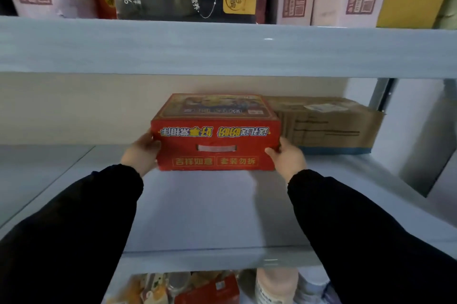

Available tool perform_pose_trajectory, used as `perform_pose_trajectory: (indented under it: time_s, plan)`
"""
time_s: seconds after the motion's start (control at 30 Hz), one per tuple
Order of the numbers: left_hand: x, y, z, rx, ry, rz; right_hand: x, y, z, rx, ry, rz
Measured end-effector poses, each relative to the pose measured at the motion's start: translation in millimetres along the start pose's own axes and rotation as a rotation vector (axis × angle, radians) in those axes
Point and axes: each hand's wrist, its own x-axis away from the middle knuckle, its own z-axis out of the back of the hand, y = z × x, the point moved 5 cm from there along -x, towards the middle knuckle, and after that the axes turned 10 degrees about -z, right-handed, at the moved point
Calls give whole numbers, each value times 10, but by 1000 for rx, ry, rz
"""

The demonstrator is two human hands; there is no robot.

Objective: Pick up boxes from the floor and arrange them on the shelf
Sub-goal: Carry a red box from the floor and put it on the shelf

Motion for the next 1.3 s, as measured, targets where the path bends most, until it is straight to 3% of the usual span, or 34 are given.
perform_pose_trajectory:
  time_s: [0.37, 0.7, 0.73, 0.8, 0.87, 0.9, 1.03, 1.13, 1.3]
  plan:
    - [-468, -278, -243, -1, 39, 50, -637, -66, -111, 198, -34, -58]
    - [-605, -296, -228, -69, -98, 103, -714, -108, -159, 234, -58, -70]
    - [-556, -233, -192, -173, -77, 64, -661, -110, -145, 224, -70, -68]
    - [-413, -39, -39, -319, 164, -68, -503, -129, -83, 194, -85, -54]
    - [-214, 180, 12, -386, 342, -303, -302, -160, 36, 148, -42, -16]
    - [-138, 303, -58, -389, 293, -371, -190, -164, 101, 132, -31, 5]
    - [177, 712, -663, -461, -164, -565, 469, -212, 363, 95, -53, 149]
    - [630, 1126, -1124, -417, -394, -858, 1182, -62, 684, 115, 107, 215]
    - [1786, 1652, -1944, -185, -714, -1092, 2768, 618, 1343, 228, 377, -35]
